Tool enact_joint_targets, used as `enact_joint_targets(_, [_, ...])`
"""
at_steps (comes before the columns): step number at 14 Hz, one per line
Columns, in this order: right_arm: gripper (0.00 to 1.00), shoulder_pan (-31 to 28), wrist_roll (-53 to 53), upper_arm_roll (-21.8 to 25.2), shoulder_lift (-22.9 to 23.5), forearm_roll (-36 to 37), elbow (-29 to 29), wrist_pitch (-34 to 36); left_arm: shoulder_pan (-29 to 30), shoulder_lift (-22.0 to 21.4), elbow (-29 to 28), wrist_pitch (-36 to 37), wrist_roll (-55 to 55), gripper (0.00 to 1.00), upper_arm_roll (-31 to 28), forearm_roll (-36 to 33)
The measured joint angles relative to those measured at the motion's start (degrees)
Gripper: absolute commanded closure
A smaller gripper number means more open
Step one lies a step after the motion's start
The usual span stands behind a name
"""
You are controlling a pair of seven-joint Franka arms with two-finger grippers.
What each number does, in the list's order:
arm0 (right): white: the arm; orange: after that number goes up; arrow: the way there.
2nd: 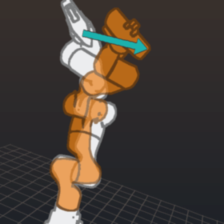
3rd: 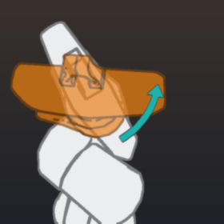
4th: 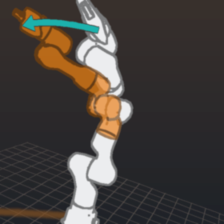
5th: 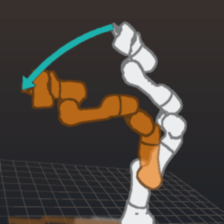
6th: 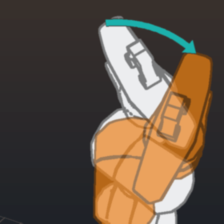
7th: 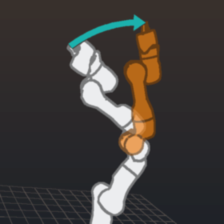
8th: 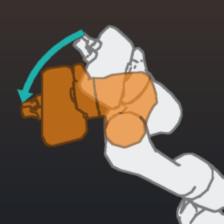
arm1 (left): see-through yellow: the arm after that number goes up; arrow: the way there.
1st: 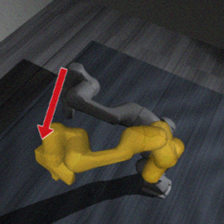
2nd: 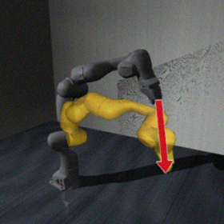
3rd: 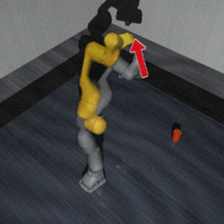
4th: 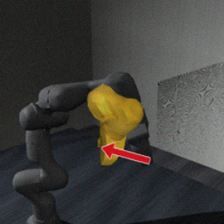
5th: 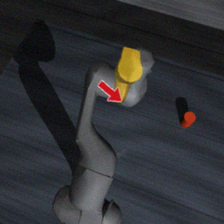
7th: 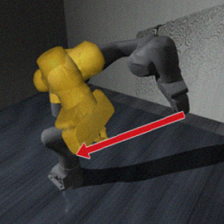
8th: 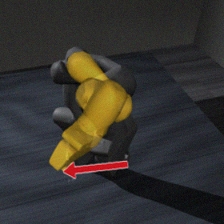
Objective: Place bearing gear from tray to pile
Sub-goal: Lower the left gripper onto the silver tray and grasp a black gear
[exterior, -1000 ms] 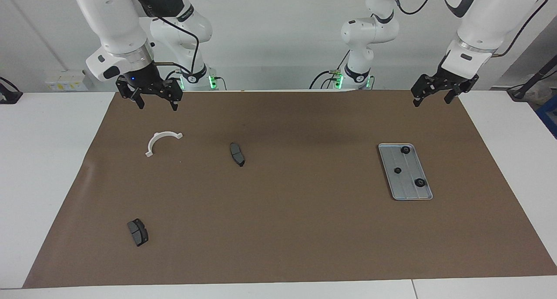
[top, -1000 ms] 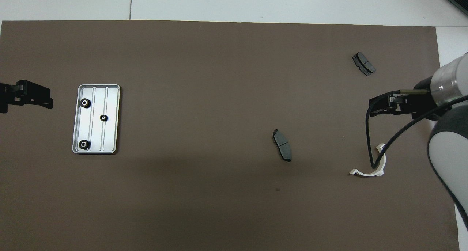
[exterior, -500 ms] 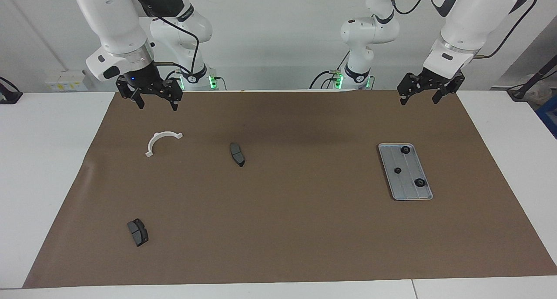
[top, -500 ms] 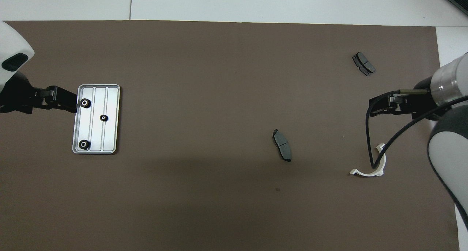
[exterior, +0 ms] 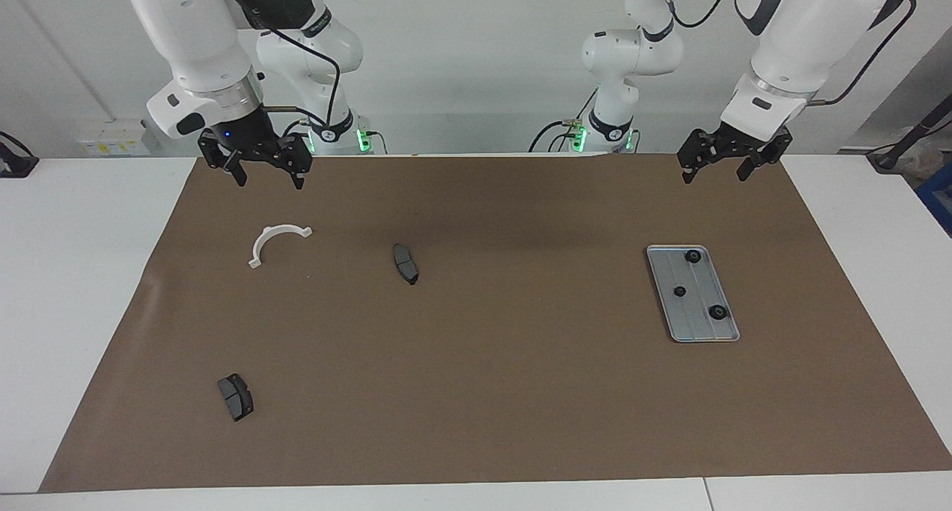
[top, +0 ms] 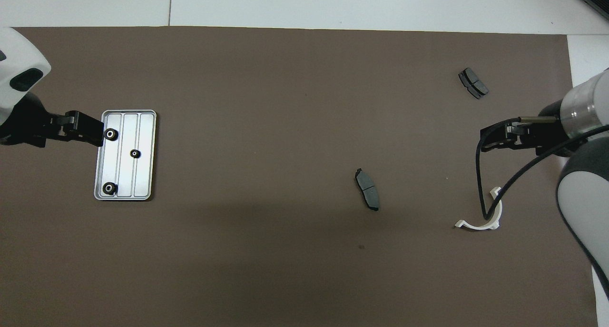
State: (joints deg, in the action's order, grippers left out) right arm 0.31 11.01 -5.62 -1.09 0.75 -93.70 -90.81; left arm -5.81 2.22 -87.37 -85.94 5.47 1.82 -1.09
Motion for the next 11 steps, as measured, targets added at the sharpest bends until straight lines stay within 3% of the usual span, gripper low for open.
enact_joint_targets(5, [0.00,0.00,0.00,0.00,0.00,0.00,0.00,0.00,0.01,4.23,0.01,-3.60,0.00,0.00,-0.22,0.60])
enact_joint_targets(11, [0.00,0.00,0.00,0.00,0.00,0.00,0.00,0.00,2.14,12.43,-1.21,-14.94,-3.69,0.00,-0.62,1.00])
